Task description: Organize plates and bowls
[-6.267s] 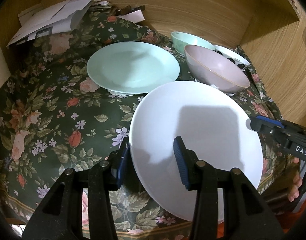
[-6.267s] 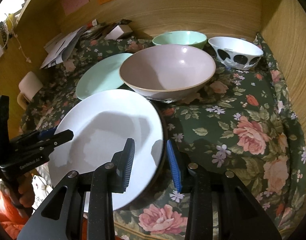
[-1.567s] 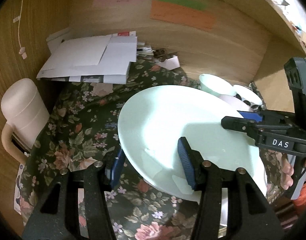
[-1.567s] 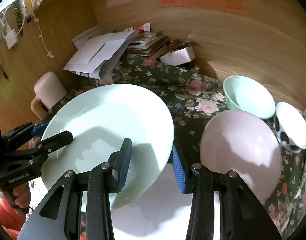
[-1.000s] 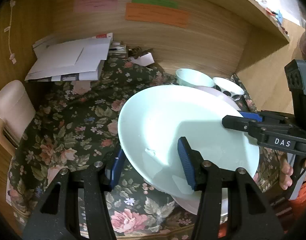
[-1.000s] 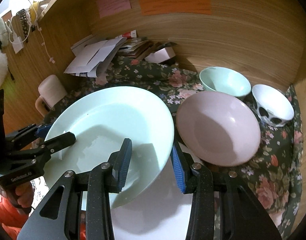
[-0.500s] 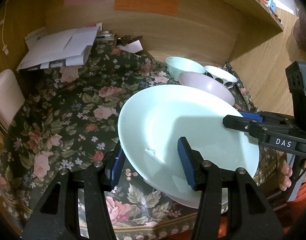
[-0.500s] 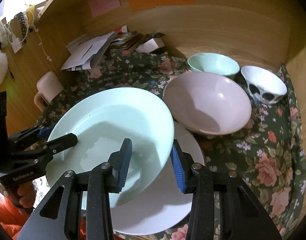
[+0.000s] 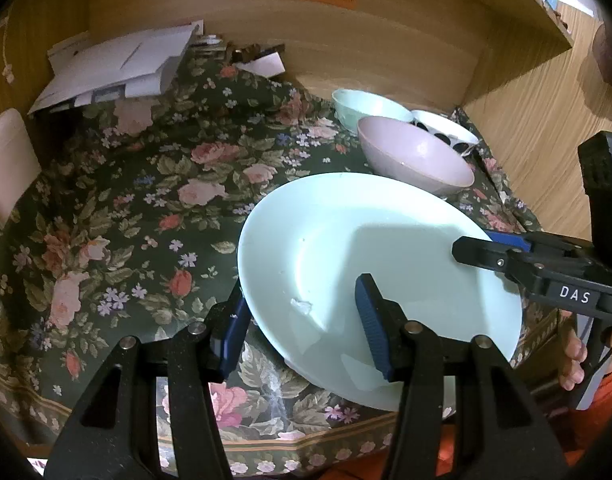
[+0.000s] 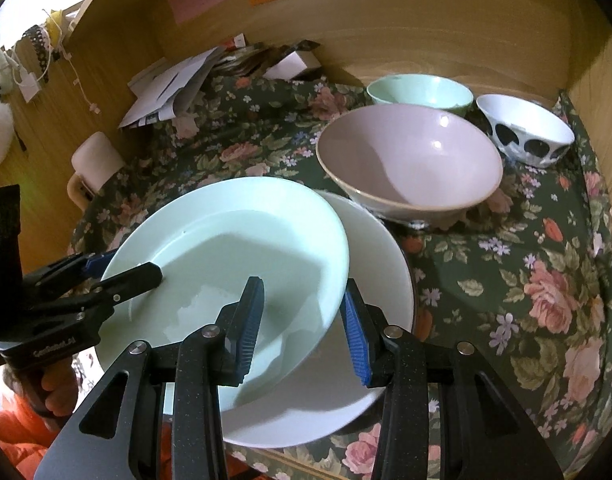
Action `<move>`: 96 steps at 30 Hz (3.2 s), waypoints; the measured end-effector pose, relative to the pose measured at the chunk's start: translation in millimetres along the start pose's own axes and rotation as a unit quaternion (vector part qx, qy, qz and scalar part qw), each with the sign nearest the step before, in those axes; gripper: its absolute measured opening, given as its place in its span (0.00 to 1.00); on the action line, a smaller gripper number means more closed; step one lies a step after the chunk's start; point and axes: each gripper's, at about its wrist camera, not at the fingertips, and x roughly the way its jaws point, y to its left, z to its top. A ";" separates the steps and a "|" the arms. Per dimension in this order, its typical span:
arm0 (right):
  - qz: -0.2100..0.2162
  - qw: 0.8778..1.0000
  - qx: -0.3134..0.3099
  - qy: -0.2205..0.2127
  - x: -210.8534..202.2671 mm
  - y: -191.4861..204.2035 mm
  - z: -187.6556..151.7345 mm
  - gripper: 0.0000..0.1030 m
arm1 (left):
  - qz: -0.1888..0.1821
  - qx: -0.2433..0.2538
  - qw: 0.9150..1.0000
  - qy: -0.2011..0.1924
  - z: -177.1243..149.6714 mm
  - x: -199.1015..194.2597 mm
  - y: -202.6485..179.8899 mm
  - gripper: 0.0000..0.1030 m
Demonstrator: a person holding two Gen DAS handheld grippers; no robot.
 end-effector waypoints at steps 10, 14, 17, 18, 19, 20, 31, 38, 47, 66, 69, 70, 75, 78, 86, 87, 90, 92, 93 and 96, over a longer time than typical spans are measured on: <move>-0.004 1.000 0.026 0.009 3.7 -11.7 -11.7 0.35 | -0.002 0.009 1.000 0.019 -2.3 16.4 -9.6 0.50; -0.002 0.999 0.038 0.012 4.4 -17.2 -13.6 0.35 | -0.004 0.006 1.000 0.030 -4.0 23.4 -10.2 0.50; -0.003 0.999 0.039 0.013 3.6 -17.8 -14.8 0.35 | -0.002 0.004 0.999 0.033 -5.4 26.8 -10.7 0.50; -0.004 0.999 0.037 0.012 3.5 -17.0 -14.8 0.35 | -0.001 0.004 0.999 0.032 -5.5 27.2 -10.8 0.50; -0.005 0.999 0.034 0.011 2.9 -16.5 -14.9 0.35 | -0.001 0.004 0.999 0.033 -5.5 27.5 -10.9 0.50; -0.007 0.999 0.033 0.011 3.0 -16.1 -14.8 0.35 | 0.000 0.004 0.999 0.033 -5.3 27.8 -11.1 0.50; -0.016 0.999 0.031 0.002 -5.1 -19.4 -15.7 0.34 | 0.004 0.014 0.999 0.042 -3.4 30.2 -15.0 0.55; -0.049 0.998 0.034 -0.015 -15.8 -27.5 -11.5 0.35 | 0.009 0.008 0.999 0.036 2.8 25.8 -11.6 0.62; -0.063 0.996 0.041 -0.044 -26.5 -38.9 4.9 0.35 | 0.023 0.028 0.999 0.000 39.4 8.7 -12.8 0.69; -0.084 0.991 0.055 -0.092 -29.9 -66.9 57.7 0.60 | 0.023 0.088 0.996 -0.019 120.7 54.8 -58.5 0.79; -0.092 0.990 0.057 -0.091 -25.3 -72.9 62.0 0.60 | 0.022 0.094 0.995 -0.003 125.4 71.5 -63.4 0.79; -0.095 0.990 0.058 -0.090 -22.8 -75.1 63.1 0.60 | 0.022 0.094 0.995 0.001 126.3 75.7 -64.9 0.79; -0.101 0.989 0.068 -0.078 -9.4 -89.0 67.7 0.60 | 0.033 0.096 0.995 0.014 131.9 101.8 -65.8 0.79; -0.105 0.989 0.075 -0.067 3.0 -97.8 68.8 0.60 | 0.028 0.089 0.995 0.030 133.6 116.9 -64.8 0.79; -0.101 0.990 0.088 -0.049 27.7 -111.4 66.8 0.60 | 0.016 0.084 0.995 0.054 135.7 137.6 -67.4 0.67; -0.103 0.990 0.090 -0.047 28.6 -112.2 66.7 0.59 | 0.012 0.086 0.995 0.057 136.1 139.5 -68.3 0.66; -0.098 0.990 0.094 -0.044 32.2 -115.8 66.8 0.50 | 0.004 0.090 0.994 0.066 136.0 146.3 -72.2 0.58; -0.094 0.990 0.098 -0.039 35.0 -117.9 67.3 0.44 | 0.002 0.092 0.993 0.072 136.1 149.7 -74.4 0.51; -0.093 0.990 0.098 -0.038 36.4 -118.5 67.4 0.39 | 0.000 0.092 0.993 0.075 136.0 151.5 -75.3 0.49; -0.093 0.990 0.097 -0.036 39.5 -119.6 66.3 0.33 | -0.003 0.096 0.992 0.077 135.7 155.1 -78.1 0.46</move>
